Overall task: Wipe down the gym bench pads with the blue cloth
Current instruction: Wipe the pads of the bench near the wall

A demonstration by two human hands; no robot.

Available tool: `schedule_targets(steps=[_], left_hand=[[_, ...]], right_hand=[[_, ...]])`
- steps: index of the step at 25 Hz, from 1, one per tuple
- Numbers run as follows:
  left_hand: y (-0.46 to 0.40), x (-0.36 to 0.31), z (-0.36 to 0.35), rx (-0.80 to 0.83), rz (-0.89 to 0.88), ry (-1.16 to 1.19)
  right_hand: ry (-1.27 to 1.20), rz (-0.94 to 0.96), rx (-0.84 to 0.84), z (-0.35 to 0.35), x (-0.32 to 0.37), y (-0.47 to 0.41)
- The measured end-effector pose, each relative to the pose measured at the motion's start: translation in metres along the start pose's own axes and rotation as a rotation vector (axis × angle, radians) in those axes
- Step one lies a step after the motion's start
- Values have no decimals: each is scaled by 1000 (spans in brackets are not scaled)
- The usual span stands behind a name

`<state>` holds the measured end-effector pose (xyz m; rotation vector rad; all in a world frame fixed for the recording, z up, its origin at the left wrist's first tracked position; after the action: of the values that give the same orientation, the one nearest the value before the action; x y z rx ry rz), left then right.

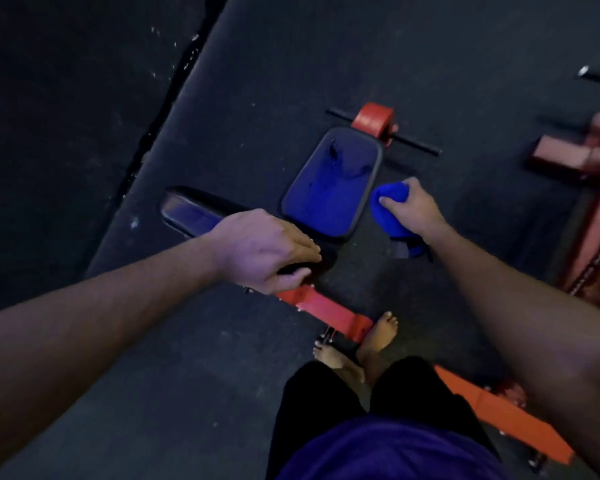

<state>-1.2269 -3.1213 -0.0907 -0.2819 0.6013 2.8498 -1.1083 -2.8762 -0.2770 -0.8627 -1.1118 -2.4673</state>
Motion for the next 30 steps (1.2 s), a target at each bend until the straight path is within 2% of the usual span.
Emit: schedule_targets(steps=[2,5,6,9,10,12,15,19,23,27,30], left_hand=[[0,-2,9,-57,36,-27],[-1,-4,18,-104,229,43],[0,0,20,-170,310,94],[14,27,28,-516,660,218],[19,36,26,-521,798,205],[21,45,15,-358,980,150],[14,49,12,-234,1072,155],[6,52,15,-40,1098,234],[6,57,20,-54,1127,293],[7,59,18,-95,1098,331],[7,61,13,-62,1086,321]], right_hand=[[-138,7,-79,21,-7,24],[-191,3,-29,7,-29,51],[-175,15,-2,1,-30,53],[-129,86,28,-18,-24,38],[-97,103,50,-25,-20,30],[-3,156,120,-42,-9,3],[65,146,292,-79,7,-40],[115,103,534,-129,12,-76],[150,87,771,-201,20,-83],[197,31,795,-244,17,-90],[237,-13,788,-271,30,-113]])
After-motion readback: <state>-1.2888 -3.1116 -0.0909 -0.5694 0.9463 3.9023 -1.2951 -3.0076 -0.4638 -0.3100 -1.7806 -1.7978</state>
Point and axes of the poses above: each hand's wrist, its own y-axis away from the middle knuckle, its own z-axis out of the back of the hand, x = y × z, the point moved 4 cm from there along -y, towards the middle knuckle, and after that the axes turned 2 degrees about -z, right-handed, at the moved point
